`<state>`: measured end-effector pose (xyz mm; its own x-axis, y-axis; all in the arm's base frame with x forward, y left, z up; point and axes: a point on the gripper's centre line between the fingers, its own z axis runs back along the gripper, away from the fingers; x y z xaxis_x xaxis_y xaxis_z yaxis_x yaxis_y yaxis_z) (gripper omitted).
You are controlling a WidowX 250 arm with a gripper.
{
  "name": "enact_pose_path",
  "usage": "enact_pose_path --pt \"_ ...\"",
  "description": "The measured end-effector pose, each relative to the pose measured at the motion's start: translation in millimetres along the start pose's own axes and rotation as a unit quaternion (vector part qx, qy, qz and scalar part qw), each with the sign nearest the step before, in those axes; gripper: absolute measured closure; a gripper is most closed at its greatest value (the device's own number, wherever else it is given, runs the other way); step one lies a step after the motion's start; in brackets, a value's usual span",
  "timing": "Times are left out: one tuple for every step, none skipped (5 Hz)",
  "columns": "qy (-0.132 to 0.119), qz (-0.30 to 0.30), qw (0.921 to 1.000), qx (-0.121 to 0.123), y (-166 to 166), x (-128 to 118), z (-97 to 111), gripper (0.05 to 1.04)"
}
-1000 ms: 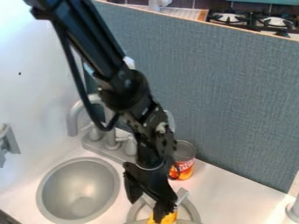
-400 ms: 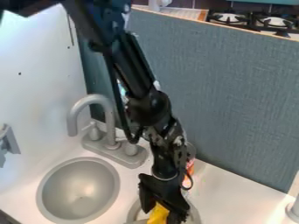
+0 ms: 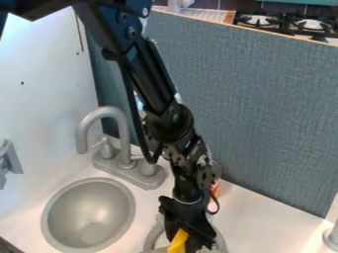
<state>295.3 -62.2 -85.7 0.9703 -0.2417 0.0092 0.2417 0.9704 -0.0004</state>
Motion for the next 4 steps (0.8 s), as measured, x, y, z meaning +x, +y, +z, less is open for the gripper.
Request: enact_pose_path --pt "0.007 0.0 1.0 -0.002 -0.3 -8.3 1.0 0.487" --pt "-0.018 0.005 0.9998 0.003 0.7 -15.0 31.9 0.489" --pt "-0.04 -0.002 0.9992 -0.01 -3.7 -35.6 62.5 0.489" --pt "-0.04 0.006 0.9991 -0.013 1.0 -65.0 77.5 0.489"
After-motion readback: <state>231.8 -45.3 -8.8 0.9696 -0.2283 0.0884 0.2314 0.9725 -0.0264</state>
